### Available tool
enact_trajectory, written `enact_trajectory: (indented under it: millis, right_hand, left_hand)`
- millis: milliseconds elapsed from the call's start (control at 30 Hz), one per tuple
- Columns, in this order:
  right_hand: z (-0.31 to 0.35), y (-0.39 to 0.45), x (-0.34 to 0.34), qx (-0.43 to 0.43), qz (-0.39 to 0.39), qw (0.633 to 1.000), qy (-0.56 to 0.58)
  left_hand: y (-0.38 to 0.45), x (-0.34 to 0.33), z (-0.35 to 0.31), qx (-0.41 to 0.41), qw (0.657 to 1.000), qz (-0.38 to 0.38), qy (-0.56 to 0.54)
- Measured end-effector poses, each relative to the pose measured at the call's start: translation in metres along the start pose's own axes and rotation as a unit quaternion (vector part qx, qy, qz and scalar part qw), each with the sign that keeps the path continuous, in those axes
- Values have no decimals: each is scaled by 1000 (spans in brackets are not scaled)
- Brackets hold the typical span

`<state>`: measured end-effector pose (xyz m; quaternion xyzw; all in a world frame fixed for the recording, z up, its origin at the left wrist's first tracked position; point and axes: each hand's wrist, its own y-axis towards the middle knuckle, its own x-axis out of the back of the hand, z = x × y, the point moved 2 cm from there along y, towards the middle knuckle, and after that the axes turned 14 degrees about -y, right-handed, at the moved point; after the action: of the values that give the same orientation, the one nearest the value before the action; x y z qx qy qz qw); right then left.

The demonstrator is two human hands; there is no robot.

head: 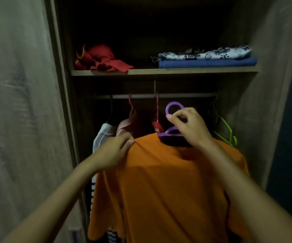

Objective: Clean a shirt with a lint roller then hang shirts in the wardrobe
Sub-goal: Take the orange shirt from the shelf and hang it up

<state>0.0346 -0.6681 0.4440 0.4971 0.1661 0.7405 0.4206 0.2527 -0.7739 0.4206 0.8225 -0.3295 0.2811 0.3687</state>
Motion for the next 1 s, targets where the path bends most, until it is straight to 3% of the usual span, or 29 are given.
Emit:
enact_trajectory:
  millis: [67, 100, 133, 200, 267, 367, 433, 500, 567, 633, 700, 867, 1000]
  right_hand:
    - [-6, -25, -1, -45, -146, 988, 24]
    - [-7, -40, -7, -59, -165, 984, 18]
    - [-6, -52, -17, -73, -123, 990, 16]
    - [-3, -65, -37, -110, 42, 992, 52]
    - [-6, -59, -51, -151, 116, 973, 127]
    - [-15, -39, -54, -197, 68, 960, 187]
    - [-23, -28, -50, -215, 53, 954, 200]
    - [-30, -18, -41, -221, 49, 957, 181]
    - [-46, -5, -37, -223, 35, 964, 144]
    - [-55, 8, -34, -220, 25, 969, 111]
    - [-57, 23, -34, -222, 39, 970, 88]
    - [-54, 72, -41, -206, 56, 977, 21]
    - [-53, 103, -52, -203, 84, 975, -29]
  left_hand:
    - [3, -12, 3, -25, 998, -58, -15]
    - [4, -19, 4, -29, 996, -82, -25]
    - [7, -27, 4, -30, 994, -105, -28]
    - [12, -43, 1, -41, 988, -150, -17]
    - [17, -59, -9, -62, 982, -175, -23]
    - [22, -83, -27, -101, 979, -166, -67]
    - [26, -94, -35, -111, 979, -117, -122]
    - [33, -96, -36, -104, 969, -43, -221]
    - [45, -92, -30, -106, 949, -59, -290]
    - [66, -84, -17, -115, 953, -145, -239]
    - [92, -84, -4, -99, 971, -183, -114]
    - [135, -109, 22, 1, 997, -81, 19]
    - [141, -120, 31, 15, 997, -72, 4]
